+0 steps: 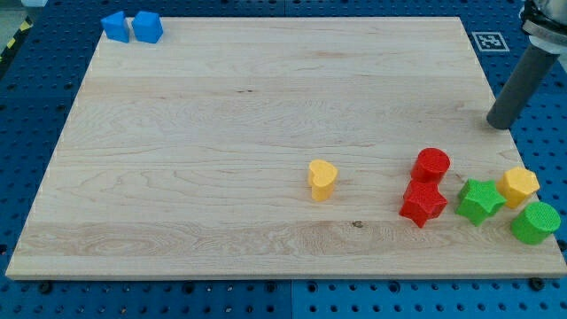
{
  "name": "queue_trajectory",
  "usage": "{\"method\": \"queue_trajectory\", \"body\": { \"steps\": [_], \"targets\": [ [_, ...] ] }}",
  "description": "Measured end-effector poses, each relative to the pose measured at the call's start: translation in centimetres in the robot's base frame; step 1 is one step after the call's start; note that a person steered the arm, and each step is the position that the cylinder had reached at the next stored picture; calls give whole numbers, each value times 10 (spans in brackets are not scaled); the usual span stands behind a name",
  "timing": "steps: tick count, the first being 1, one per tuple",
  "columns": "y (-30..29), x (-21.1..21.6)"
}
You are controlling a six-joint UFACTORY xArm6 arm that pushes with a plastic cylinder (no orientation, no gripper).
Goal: Place the yellow hexagon in between the green blocks
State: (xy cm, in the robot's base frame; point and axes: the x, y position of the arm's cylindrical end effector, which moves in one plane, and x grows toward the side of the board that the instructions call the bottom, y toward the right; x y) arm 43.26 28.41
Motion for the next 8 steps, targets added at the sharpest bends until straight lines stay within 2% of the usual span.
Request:
{"method": "queue_trajectory", "body": {
  "steps": [1,3,8],
  "targets": [
    [0,26],
    [5,49],
    [-3,54]
  ]
}}
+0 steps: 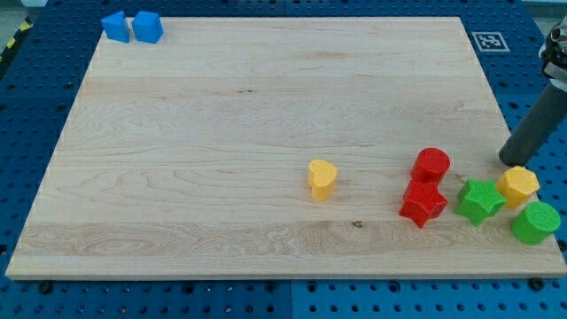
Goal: Place the yellow hexagon in between the green blocks
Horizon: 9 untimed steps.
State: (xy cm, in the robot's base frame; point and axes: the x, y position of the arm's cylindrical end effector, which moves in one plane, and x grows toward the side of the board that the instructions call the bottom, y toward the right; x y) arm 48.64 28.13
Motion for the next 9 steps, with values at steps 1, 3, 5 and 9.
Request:
{"method": "queue_trajectory", "body": {
  "steps": [1,3,5,9],
  "targets": [
    [0,12],
    [0,42],
    [0,61],
    [-5,-64]
  ]
}}
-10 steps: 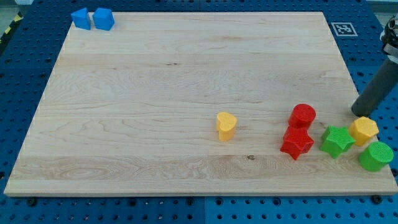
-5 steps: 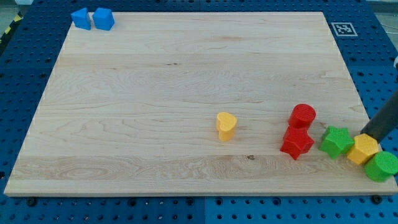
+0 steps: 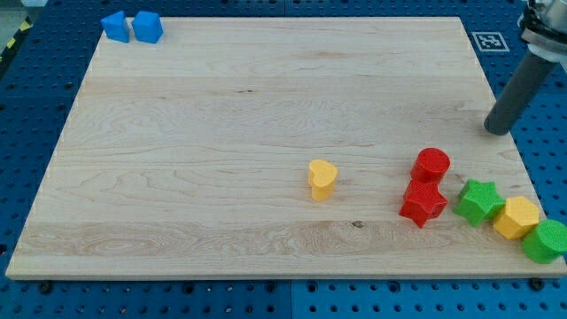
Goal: Place the yellow hexagon in between the green blocks
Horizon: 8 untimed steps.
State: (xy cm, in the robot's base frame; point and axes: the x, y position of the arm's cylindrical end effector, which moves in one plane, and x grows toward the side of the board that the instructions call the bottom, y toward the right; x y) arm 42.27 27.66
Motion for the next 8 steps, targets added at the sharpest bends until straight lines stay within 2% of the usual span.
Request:
{"method": "queue_trajectory", "body": {
  "steps": [5,6,8],
  "targets": [
    [-58,-7],
    [-64,0],
    [-64,43]
  ]
}}
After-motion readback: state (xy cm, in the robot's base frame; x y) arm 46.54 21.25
